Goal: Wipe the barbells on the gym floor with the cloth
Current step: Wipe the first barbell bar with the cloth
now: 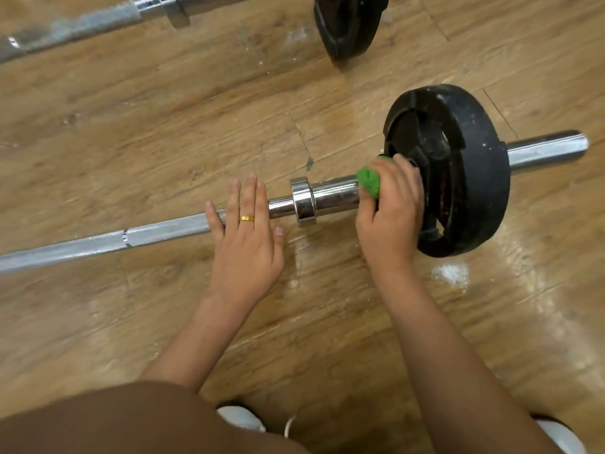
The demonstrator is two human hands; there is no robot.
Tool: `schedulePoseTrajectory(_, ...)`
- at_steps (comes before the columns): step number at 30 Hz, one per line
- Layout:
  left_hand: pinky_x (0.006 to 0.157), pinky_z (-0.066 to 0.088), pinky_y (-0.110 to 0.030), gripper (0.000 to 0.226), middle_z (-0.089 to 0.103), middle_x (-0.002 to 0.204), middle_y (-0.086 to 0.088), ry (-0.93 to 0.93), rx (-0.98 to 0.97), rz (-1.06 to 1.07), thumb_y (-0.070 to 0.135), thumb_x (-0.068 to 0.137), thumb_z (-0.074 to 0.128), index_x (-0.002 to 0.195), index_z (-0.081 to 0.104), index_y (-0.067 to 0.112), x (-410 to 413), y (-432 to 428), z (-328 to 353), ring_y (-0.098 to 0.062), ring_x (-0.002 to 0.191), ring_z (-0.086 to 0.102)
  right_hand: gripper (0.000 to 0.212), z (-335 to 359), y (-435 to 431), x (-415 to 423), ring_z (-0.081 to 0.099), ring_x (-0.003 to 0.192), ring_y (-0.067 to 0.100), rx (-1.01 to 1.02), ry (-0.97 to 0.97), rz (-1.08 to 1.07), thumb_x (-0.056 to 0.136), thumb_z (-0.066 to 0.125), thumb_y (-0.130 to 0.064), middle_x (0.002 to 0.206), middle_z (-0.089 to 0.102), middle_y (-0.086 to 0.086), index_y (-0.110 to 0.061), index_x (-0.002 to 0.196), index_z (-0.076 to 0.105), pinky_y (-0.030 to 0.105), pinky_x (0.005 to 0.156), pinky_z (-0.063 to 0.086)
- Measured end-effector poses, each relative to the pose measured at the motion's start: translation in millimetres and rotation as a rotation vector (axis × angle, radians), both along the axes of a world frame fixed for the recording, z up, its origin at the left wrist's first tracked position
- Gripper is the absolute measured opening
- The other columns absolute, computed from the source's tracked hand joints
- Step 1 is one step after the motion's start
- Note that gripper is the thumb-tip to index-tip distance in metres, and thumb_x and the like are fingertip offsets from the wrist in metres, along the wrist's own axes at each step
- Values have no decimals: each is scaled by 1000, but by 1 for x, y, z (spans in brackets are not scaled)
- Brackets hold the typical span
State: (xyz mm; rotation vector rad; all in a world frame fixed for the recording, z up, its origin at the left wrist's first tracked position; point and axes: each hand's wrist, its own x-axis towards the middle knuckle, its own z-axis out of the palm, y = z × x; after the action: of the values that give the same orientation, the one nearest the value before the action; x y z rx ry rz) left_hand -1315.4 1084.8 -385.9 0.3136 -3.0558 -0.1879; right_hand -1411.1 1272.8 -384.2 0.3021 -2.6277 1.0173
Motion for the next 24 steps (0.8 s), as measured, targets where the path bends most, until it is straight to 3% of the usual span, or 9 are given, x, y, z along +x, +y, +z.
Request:
schedulePoseTrajectory(3,121,4,-62,66,17,168,-10,12,-5,7,30,100,42,157,23,3,3,4,0,-28,155,12,25,4,-18,11,47,136,25,-13,-1,-76,98,57,-15,126,66,5,-5,119,66,49,122,23)
schedulePoseTrajectory(7,121,9,-61,68,19,166,-12,15,-10,-6,30,98,44,157,24,3,10,5,0,-28,153,18,28,-2,-5,13,50,134,24,61,22,49,94,59,-15,126,67,5,-6,120,66,49,120,26)
schedulePoseTrajectory(13,120,9,-61,68,18,167,-13,7,-21,7,33,99,39,157,22,2,22,13,1,-28,154,16,24,2,-22,28,46,137,25,-57,-2,-148,97,57,-13,125,67,5,-3,116,67,47,124,20)
schedulePoseTrajectory(24,119,10,-65,74,14,167,-16,18,-81,3,37,98,44,157,20,-1,51,28,-6,-29,155,13,28,-8,-37,80,48,137,29,-95,36,-14,92,59,-11,128,67,8,-3,117,69,48,123,18)
